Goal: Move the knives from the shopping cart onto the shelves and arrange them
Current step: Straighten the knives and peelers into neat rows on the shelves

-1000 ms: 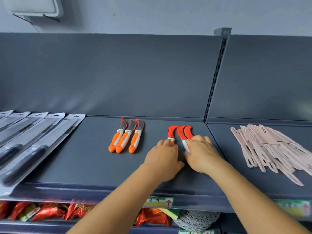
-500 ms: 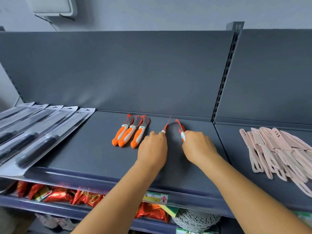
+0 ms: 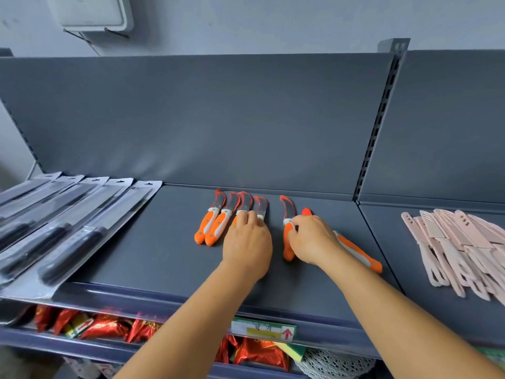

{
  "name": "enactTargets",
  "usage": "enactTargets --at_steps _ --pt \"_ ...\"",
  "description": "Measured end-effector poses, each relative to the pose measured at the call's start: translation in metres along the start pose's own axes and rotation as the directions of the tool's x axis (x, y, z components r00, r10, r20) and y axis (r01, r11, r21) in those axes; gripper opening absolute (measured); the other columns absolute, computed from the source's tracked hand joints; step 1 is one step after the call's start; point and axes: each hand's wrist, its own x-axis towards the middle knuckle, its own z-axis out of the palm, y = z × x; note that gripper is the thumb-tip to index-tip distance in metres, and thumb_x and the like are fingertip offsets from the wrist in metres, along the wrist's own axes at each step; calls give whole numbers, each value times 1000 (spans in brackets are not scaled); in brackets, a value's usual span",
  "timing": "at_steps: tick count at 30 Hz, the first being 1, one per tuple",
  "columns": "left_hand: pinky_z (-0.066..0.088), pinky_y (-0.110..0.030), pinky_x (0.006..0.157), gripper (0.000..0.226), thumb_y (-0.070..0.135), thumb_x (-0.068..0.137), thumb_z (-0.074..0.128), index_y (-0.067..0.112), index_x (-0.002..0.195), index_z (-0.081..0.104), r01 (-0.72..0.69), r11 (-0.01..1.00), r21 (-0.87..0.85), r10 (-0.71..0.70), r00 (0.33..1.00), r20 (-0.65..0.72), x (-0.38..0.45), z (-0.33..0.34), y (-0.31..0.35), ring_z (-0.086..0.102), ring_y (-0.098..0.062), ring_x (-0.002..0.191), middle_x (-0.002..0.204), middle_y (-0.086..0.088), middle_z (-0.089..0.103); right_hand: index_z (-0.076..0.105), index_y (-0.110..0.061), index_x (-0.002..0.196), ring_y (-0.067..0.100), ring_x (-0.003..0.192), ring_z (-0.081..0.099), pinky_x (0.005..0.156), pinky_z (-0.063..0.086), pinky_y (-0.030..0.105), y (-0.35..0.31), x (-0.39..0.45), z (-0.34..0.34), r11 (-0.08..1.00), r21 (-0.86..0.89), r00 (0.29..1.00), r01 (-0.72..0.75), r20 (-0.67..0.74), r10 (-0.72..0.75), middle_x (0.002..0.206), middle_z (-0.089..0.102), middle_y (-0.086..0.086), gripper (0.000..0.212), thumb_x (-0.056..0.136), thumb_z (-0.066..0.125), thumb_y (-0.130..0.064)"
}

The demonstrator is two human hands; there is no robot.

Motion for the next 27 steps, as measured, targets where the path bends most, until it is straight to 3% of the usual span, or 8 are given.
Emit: enactTargets --at_steps 3,6,10,14,18,20,23,27 --pt "17 -37 112 45 30 100 34 12 141 35 -107 993 -44 108 994 24 -1 9 -15 20 -29 138 150 -8 28 54 -18 126 28 107 54 82 45 31 1 -3 2 998 54 999 20 29 -21 129 43 9 34 96 44 -27" --pt "3 -41 116 51 32 102 28 13 149 21 -162 977 -141 183 971 151 -4 10 -23 -2 -20 147 160 -4 2 44 -17 135 23 119 47 95 41 32 1 -3 5 994 7 989 108 104 -108 136 40 1 43 94 45 -32" --pt "-11 -39 116 62 30 99 30 14 153 4 -154 945 -288 218 955 203 -6 4 -31 -12 -14 146 161 -1 -7 26 -17 147 21 132 34 106 35 36 -1 -6 2 986 4 967 167 196 -165 148 27 -5 64 90 49 -38" --pt "-9 -43 118 62 23 99 30 13 153 0 -233 949 -212 284 923 259 -5 0 -42 -14 -16 146 160 -2 -11 27 -14 144 19 131 33 107 34 35 -2 -8 -4 978 14 943 210 263 -206 149 25 -9 60 91 50 -30" --pt "-5 -41 117 59 19 102 29 9 153 1 -265 953 -145 295 921 254 -1 0 -44 -9 -20 147 160 -5 -9 18 -16 150 19 141 19 113 25 32 -5 -5 -3 973 -7 942 232 253 -223 157 6 -16 63 94 46 -26" --pt "0 -39 117 58 21 103 29 8 153 3 -273 954 -121 295 924 244 1 -2 -43 -4 -21 147 160 -7 -7 16 -17 150 19 141 17 113 24 31 -6 -2 -2 973 -11 944 231 247 -221 158 5 -16 64 94 46 -26" --pt "4 -38 116 57 23 103 31 8 153 5 -272 956 -111 291 927 236 4 -3 -44 2 -23 147 160 -7 -3 26 -15 145 19 136 24 108 28 29 -8 -1 -2 971 -9 942 238 246 -229 155 19 -11 57 93 46 -26" --pt "2 -37 117 58 27 103 34 12 153 9 -267 951 -155 296 931 212 6 -3 -45 5 -23 147 161 -4 2 43 -16 110 20 127 34 95 33 27 -11 0 1 968 7 936 251 253 -244 148 33 -4 21 92 48 -26"
